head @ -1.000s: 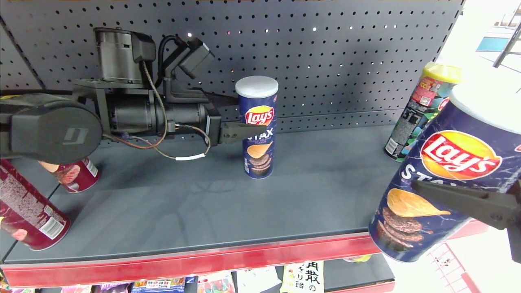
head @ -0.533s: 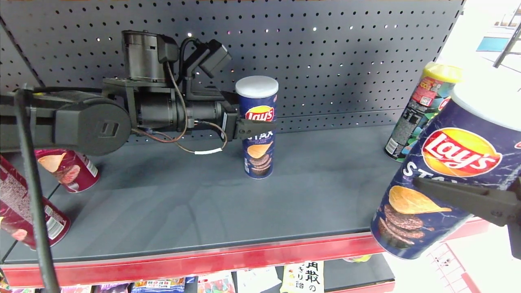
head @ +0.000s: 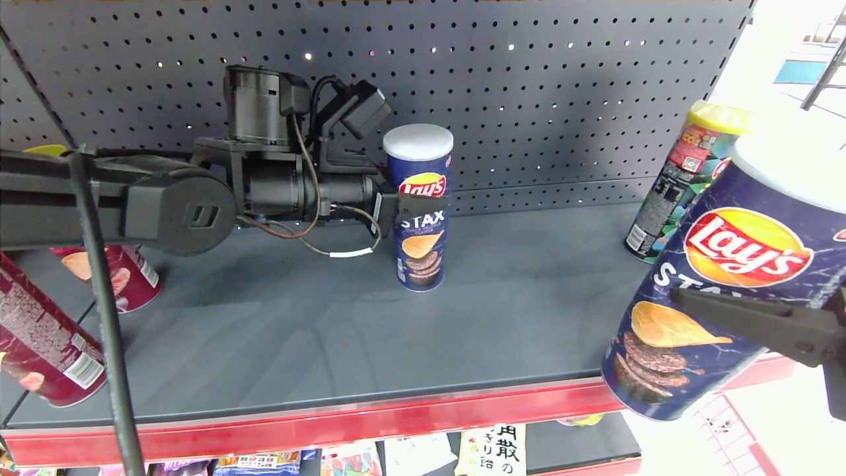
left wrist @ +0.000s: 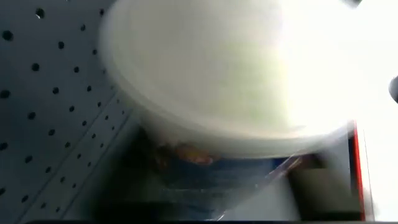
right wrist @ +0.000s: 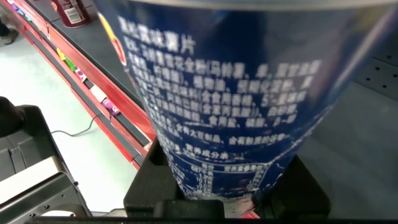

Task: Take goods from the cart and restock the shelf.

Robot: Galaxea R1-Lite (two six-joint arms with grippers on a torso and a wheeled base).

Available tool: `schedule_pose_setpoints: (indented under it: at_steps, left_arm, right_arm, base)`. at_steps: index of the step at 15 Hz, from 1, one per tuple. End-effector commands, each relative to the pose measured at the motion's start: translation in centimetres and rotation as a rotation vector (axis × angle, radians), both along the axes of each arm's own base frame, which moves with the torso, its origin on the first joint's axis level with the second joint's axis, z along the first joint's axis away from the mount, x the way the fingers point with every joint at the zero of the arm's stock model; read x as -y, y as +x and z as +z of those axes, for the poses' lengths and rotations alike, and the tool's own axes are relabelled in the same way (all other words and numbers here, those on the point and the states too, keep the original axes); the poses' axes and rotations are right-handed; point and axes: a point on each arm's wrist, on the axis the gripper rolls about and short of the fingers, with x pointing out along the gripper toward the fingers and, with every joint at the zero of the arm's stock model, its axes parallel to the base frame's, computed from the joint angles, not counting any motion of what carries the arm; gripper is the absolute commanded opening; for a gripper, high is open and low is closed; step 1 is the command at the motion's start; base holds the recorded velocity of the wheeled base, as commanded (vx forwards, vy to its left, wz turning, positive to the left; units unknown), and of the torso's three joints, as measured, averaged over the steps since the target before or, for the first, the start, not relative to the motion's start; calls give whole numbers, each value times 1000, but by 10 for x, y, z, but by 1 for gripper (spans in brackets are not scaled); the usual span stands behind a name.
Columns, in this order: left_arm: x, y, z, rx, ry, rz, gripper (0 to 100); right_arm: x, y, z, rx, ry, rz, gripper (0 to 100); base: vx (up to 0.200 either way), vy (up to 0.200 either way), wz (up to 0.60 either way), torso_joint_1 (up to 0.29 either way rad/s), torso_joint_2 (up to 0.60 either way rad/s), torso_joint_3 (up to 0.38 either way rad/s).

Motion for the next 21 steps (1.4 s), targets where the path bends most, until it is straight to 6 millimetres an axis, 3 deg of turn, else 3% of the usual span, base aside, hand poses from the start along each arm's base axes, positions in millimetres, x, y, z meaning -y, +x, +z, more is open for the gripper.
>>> schedule_pose_setpoints:
  at_steps: [1,11,15,21]
  left_arm:
    - [0,-3,-1,-5,1,-3,0]
    - [-31,-66,11,-63,-29,-76,0]
    - [-36,-90,-1,-99,-7,-119,0]
    - [-39,-103,-12,-106,21,-132,0]
  right_arm:
    - [-1,1,-1,-4,-3,1,0]
    - [-2,4,-1,-10,-6,3,0]
    - [-4,6,2,-5,-3,3,0]
    - [-4,6,2,-6,-4,1,0]
  base:
    - [0,0,0,0,0,0]
    - [0,0,0,0,0,0]
    - [0,0,0,0,0,0]
    - [0,0,0,0,0,0]
